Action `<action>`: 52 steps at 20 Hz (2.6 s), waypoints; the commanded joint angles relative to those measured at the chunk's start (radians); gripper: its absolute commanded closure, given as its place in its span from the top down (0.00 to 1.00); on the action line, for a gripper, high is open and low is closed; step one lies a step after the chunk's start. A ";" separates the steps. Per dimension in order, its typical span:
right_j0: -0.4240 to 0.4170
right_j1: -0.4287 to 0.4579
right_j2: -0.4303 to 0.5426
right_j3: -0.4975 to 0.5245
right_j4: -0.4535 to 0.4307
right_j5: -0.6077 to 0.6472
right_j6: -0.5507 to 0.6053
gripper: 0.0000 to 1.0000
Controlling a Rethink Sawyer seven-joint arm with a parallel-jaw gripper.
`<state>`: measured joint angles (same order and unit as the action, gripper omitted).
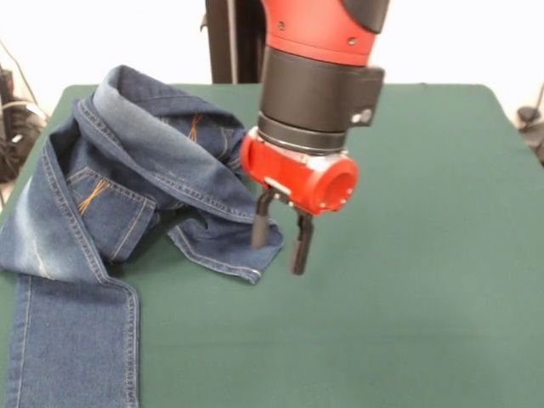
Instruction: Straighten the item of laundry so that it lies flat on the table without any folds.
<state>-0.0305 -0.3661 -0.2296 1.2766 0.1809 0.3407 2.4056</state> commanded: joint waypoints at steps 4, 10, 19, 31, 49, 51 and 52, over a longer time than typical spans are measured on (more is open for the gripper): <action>0.062 0.126 -0.005 0.060 0.043 0.045 0.199 1.00; 0.082 0.150 -0.025 0.039 0.053 0.069 0.207 1.00; 0.091 0.151 -0.036 0.055 0.079 0.043 0.222 1.00; -0.001 0.106 0.052 0.123 0.062 -0.052 0.156 1.00; -0.172 0.135 0.255 0.151 -0.012 -0.162 0.046 1.00; -0.163 0.136 0.247 0.149 -0.002 -0.155 0.065 1.00; -0.166 0.133 0.253 0.153 0.006 -0.147 0.071 1.00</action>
<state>-0.2247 -0.2977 -0.1662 1.3540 0.2015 0.2205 2.4058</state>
